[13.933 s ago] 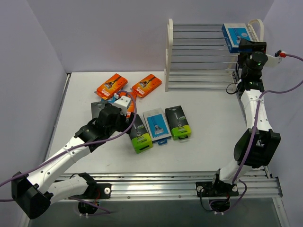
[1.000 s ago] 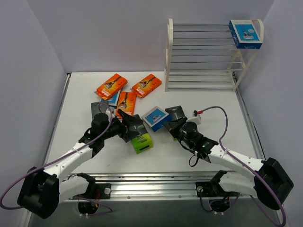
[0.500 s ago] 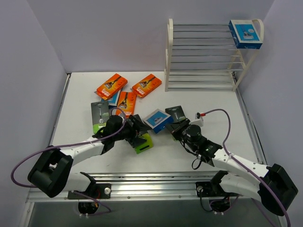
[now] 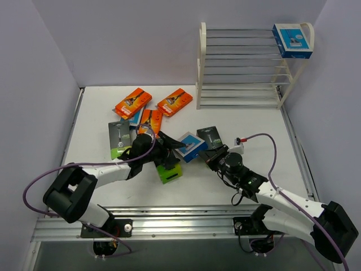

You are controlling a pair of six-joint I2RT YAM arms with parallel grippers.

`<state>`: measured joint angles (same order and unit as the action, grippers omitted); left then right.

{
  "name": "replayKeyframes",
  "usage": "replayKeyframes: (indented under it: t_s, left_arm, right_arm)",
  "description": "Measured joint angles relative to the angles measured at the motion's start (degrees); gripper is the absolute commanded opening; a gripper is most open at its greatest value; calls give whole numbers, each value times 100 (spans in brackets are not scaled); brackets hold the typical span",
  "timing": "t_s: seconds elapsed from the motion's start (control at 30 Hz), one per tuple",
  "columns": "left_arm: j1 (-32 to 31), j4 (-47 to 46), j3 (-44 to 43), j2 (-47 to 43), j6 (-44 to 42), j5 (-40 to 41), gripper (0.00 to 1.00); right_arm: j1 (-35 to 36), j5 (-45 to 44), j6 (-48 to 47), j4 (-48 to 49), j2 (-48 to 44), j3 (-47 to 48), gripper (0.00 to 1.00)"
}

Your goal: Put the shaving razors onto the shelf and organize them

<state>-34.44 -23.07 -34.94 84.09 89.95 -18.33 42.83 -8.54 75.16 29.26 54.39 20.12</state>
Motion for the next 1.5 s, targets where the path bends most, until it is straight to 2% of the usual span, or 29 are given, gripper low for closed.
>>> replayKeyframes:
  t_s: [0.23, 0.4, 0.5, 0.57, 0.83, 1.17, 1.23, 1.37, 1.47, 1.5]
  left_arm:
    - [-345, -166, -170, 203, 90, 114, 96]
    - [-433, -223, -168, 404, 111, 243, 100]
    - [-431, -225, -153, 444, 107, 409, 91]
    - [-413, -221, -140, 444, 98, 511, 89]
    - [-22, -337, -140, 702, -11, 498, 61]
    - [140, -354, -155, 732, -264, 501, 36]
    - [155, -354, -155, 732, -315, 501, 34]
    - [160, -354, -155, 732, -380, 496, 32]
    - [160, -385, -155, 732, -422, 470, 49]
    - [160, -409, -155, 730, -417, 455, 60]
  right_arm:
    - [0, 24, 11, -83, -157, -2, 0]
    - [2, 50, 26, -157, -326, -55, 0]
    - [2, 66, 46, -214, -450, -120, 0]
    - [2, 87, 72, -236, -551, -195, 0]
    - [4, 197, 136, -321, -796, -420, 0]
    - [44, 197, 214, -400, -1023, -568, 0]
    - [44, 197, 227, -400, -1038, -584, 0]
    - [44, 197, 267, -404, -1040, -623, 0]
    - [46, 197, 280, -413, -1040, -647, 0]
    - [46, 199, 280, -420, -1040, -647, 0]
